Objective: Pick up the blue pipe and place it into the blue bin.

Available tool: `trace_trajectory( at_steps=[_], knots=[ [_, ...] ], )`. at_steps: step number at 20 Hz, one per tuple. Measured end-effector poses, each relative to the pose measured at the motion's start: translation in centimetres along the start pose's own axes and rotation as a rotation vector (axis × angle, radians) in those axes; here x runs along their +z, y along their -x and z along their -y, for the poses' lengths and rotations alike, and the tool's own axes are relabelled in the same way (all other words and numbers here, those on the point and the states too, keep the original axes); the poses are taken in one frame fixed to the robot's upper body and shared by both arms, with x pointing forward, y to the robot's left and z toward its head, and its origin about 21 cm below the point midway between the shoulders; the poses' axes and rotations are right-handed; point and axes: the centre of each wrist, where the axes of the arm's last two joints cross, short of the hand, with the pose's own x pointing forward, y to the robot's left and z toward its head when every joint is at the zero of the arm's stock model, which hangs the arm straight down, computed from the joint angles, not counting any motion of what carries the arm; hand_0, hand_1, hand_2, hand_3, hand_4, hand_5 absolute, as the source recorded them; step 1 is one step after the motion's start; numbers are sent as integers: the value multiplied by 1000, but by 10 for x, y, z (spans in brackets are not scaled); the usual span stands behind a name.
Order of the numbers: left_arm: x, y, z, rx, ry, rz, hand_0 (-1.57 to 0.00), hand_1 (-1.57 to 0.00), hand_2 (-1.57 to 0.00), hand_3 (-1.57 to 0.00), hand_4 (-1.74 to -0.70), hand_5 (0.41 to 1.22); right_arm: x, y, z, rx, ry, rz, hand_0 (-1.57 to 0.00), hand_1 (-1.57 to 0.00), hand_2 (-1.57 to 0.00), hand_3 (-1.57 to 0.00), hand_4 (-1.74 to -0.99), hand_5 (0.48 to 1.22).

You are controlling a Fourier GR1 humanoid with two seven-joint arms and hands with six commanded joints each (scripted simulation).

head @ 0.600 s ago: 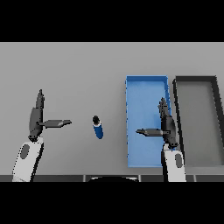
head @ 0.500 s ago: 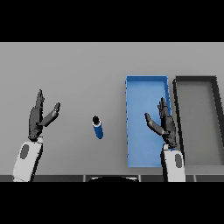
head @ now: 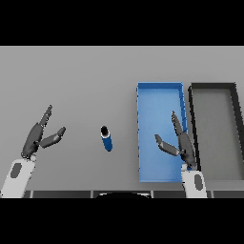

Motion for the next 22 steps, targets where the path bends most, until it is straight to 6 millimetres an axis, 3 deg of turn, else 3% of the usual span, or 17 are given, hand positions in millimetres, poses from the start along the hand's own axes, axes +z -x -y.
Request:
trace_trajectory(
  at_steps=[4,8,16,22],
  knots=[
    [8,2,5,39,87,34,1,1,1,1,-1021,587,0,2,1,23,1,-16,1,1,1,1,-1216,587],
    [8,-11,12,3,252,37,1,1,1,1,-1037,548,-1,-2,4,21,-6,23,1,1,1,1,-1223,601],
    [4,-24,62,4,481,7,1,1,1,1,-1097,454,2,3,4,25,-17,43,1,1,1,1,-1257,617],
    [-4,-22,102,23,551,10,1,1,1,1,-1118,446,5,-1,4,5,-12,39,1,1,1,1,-1271,616]
  ],
)
